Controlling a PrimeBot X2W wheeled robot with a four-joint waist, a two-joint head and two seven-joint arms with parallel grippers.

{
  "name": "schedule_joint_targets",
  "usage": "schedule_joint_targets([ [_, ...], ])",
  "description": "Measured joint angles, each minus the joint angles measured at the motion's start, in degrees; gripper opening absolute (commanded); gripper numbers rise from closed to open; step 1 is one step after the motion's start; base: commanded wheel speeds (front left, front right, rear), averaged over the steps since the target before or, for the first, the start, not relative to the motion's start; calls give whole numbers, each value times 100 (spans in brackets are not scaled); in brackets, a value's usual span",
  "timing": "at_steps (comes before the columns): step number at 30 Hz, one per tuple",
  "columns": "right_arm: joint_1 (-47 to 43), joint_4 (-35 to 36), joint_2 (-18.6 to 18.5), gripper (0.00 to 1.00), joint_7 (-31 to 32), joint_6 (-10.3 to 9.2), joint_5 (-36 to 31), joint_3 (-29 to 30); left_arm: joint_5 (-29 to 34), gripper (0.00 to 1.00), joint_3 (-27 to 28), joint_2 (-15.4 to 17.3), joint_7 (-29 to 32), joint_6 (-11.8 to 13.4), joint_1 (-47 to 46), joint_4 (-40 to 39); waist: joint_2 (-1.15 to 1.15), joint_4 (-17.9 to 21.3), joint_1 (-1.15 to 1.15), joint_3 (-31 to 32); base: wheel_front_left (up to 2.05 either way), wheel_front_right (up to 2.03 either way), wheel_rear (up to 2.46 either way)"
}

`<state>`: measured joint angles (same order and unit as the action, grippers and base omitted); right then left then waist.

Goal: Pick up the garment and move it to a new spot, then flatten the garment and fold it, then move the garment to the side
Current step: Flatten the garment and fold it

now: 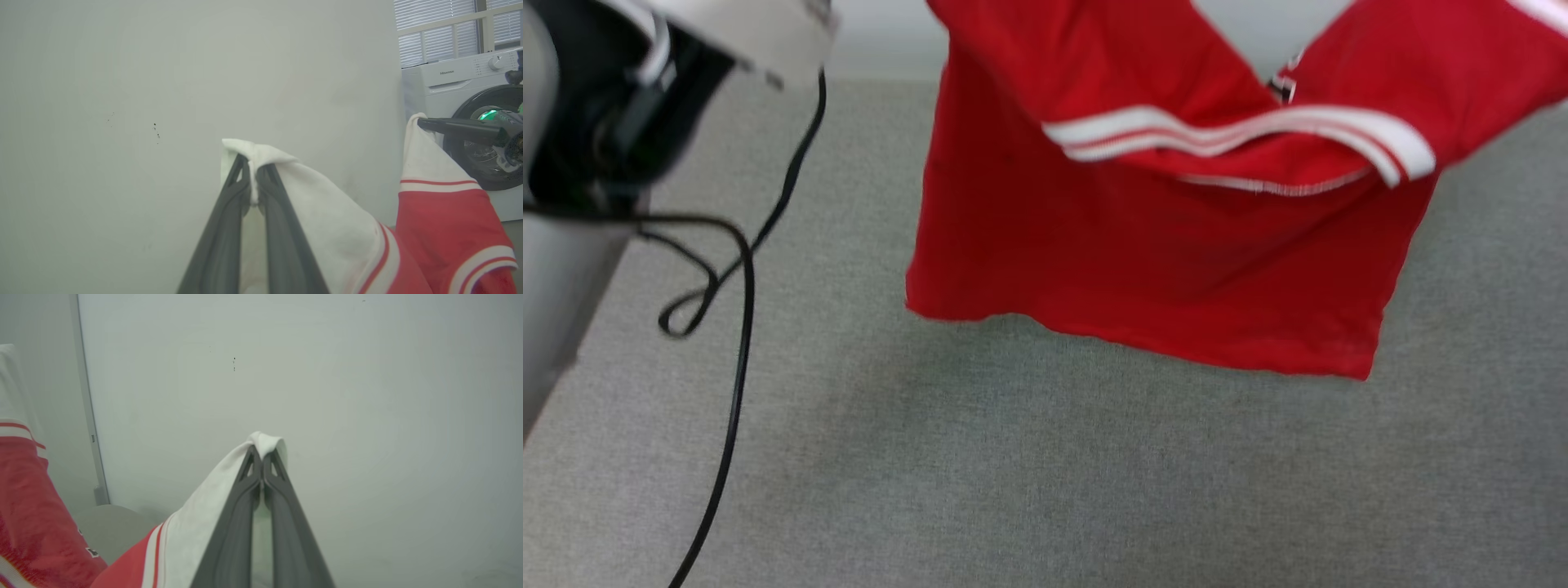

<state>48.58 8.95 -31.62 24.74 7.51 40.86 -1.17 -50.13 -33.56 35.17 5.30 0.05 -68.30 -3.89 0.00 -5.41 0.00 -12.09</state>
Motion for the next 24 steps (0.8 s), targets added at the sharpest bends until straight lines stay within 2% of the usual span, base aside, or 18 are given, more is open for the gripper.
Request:
schedule_joint_targets([
  [6,1343,-687,89,0,-121,0,-413,-233,253,0,68,-375,-177,-107,-1063,907,0,-27,0,-626,0,0,0],
  [15,3217,-2271,285,0,-681,0,-867,-767,621,0,142,-742,-655,-297,-2321,2364,0,-13,2,-1496,0,0,0],
  [20,4103,-3171,483,0,-1120,0,-1068,-1001,670,0,234,-902,-938,-343,-2777,3048,0,18,2,-1880,0,0,0],
  [24,4450,-3813,650,0,-1480,0,-1114,-1189,706,0,258,-978,-1202,-343,-2831,3416,-1,28,2,-2133,0,0,0],
])
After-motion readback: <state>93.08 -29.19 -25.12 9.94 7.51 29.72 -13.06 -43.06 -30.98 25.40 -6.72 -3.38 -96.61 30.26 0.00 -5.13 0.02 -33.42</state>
